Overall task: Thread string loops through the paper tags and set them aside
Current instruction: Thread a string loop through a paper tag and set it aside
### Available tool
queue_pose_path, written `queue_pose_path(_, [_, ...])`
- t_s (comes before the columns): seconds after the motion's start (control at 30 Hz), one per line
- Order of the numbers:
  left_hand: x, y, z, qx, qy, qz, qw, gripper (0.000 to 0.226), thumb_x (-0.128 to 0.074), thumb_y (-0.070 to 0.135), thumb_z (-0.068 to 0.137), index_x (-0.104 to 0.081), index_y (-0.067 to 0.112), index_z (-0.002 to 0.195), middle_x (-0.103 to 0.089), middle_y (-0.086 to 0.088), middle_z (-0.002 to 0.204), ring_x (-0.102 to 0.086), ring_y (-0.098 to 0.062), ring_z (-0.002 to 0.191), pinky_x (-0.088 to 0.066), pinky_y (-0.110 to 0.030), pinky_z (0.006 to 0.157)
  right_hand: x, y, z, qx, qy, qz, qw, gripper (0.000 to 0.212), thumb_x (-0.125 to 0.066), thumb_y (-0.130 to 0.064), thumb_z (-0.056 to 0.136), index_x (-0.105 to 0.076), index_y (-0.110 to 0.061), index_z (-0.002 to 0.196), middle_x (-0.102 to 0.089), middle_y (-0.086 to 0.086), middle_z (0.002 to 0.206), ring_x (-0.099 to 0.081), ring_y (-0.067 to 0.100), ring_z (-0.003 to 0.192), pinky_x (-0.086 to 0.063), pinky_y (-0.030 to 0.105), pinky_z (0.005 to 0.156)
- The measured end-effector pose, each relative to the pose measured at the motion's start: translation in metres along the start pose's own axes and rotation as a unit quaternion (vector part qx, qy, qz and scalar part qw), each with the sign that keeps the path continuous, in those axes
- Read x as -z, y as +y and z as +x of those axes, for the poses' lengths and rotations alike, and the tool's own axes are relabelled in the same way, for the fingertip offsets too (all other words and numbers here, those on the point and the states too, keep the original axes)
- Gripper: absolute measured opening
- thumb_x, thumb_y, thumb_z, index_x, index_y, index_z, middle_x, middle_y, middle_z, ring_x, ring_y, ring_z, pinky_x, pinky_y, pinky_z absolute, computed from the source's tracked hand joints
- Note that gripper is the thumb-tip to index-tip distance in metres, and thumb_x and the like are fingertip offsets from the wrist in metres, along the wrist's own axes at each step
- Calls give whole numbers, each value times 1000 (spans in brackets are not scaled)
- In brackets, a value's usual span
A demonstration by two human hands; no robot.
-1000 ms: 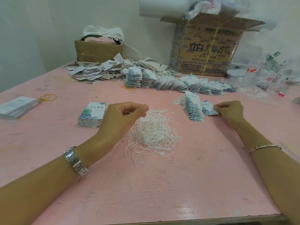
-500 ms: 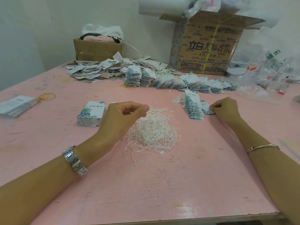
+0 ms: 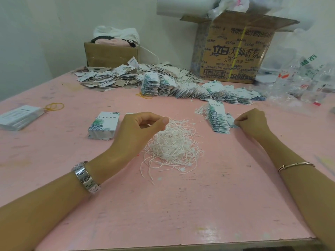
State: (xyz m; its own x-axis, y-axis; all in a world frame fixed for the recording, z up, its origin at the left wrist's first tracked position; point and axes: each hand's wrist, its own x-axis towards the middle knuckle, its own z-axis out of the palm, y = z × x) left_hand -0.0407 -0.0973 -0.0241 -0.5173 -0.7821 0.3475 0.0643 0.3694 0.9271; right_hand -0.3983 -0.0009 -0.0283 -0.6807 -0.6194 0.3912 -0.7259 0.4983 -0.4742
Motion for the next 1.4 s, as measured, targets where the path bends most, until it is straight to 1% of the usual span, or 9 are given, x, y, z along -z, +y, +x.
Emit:
queue_pose_path(0.1, [1, -2, 1, -11, 5, 28, 1000, 34, -67, 61, 71, -76, 30, 82, -73, 8, 74, -44, -7, 49, -37, -23, 53, 3, -13, -4, 33, 36, 3, 999, 15, -61, 7, 85, -76, 7, 85, -74, 20, 91, -68, 32, 90, -44, 27, 75])
queue_pose_path(0.27, [5, -4, 3, -40, 13, 98, 994, 22, -67, 49, 84, -75, 29, 87, -71, 12, 73, -51, -2, 55, -43, -21, 54, 10, -69, -28, 152, 69, 58, 984, 12, -65, -5, 90, -76, -2, 92, -73, 11, 86, -62, 20, 75, -47, 26, 76])
queue_pose_path(0.37, [5, -5, 2, -67, 17, 149, 986, 8, -68, 37, 90, -72, 31, 87, -65, 18, 74, -50, -3, 59, -43, -19, 59, 6, -104, -54, 218, -3, 122, 968, 12, -67, -13, 92, -76, -5, 94, -72, 4, 82, -57, 5, 64, -44, 8, 61])
queue_pose_path(0.47, [5, -4, 0, -99, 0, 199, 975, 5, -67, 31, 91, -71, 33, 92, -65, 15, 86, -51, -7, 68, -39, -15, 63, -3, -129, -79, 244, -103, 173, 949, 23, -65, -28, 93, -76, -8, 91, -68, -4, 76, -51, -4, 54, -37, 7, 50])
queue_pose_path(0.6, [5, -5, 0, -120, -22, 242, 963, 11, -66, 29, 92, -71, 30, 102, -59, 13, 92, -51, -6, 77, -38, -15, 69, -12, -144, -103, 262, -155, 209, 929, 26, -68, -42, 88, -76, -18, 80, -65, -12, 71, -48, 0, 60, -38, 12, 56])
queue_pose_path(0.87, [4, -4, -2, -135, -40, 310, 940, 16, -60, 31, 97, -69, 32, 110, -52, 13, 105, -44, 1, 88, -40, -24, 76, -12, -149, -111, 273, -195, 235, 912, 23, -74, -39, 83, -71, -20, 71, -64, -3, 69, -42, 5, 62, -32, 18, 56])
queue_pose_path(1.17, [2, -1, -5, -115, -50, 272, 954, 15, -60, 32, 96, -69, 35, 108, -51, 13, 106, -48, -4, 91, -39, -18, 77, -12, -148, -107, 297, -158, 278, 900, 9, -71, -25, 88, -79, -20, 89, -60, -17, 67, -42, 3, 60, -31, 11, 57])
queue_pose_path(1.27, [1, -1, -5, -114, -46, 232, 965, 14, -65, 34, 92, -70, 37, 105, -52, 13, 103, -48, -4, 87, -34, -6, 72, -8, -149, -108, 319, -121, 280, 897, 11, -71, -27, 89, -79, -20, 90, -59, -12, 69, -42, 5, 61, -30, 12, 58])
queue_pose_path(1.4, [1, 1, -1, -124, -19, 177, 976, 9, -70, 37, 87, -71, 41, 94, -57, 11, 99, -48, -4, 77, -35, -10, 68, -3, -153, -112, 381, -46, 240, 892, 10, -70, -22, 91, -80, -20, 93, -58, -1, 69, -41, 10, 61, -29, 19, 56])
